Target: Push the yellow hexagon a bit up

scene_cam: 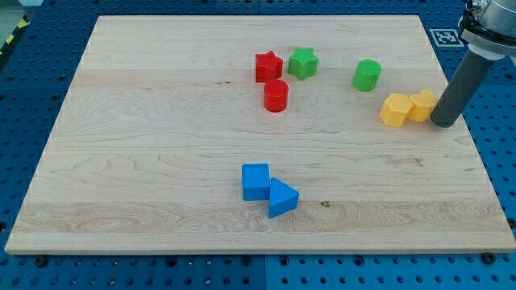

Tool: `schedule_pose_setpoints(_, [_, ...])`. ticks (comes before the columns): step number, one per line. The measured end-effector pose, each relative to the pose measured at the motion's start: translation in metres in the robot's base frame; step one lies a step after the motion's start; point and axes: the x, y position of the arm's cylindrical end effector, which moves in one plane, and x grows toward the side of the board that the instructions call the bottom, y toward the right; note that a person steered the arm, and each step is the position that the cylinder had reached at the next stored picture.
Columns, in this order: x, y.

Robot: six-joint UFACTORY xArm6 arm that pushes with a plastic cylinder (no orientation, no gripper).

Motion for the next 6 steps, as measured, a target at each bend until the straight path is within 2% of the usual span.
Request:
schedule_pose_setpoints(2, [-0.016, 0.0])
schedule_pose_setpoints(3, [-0.008, 0.007])
schedule_pose_setpoints(4, [0.028, 0.018])
schedule_pose_setpoints(6, [0.031, -0.05])
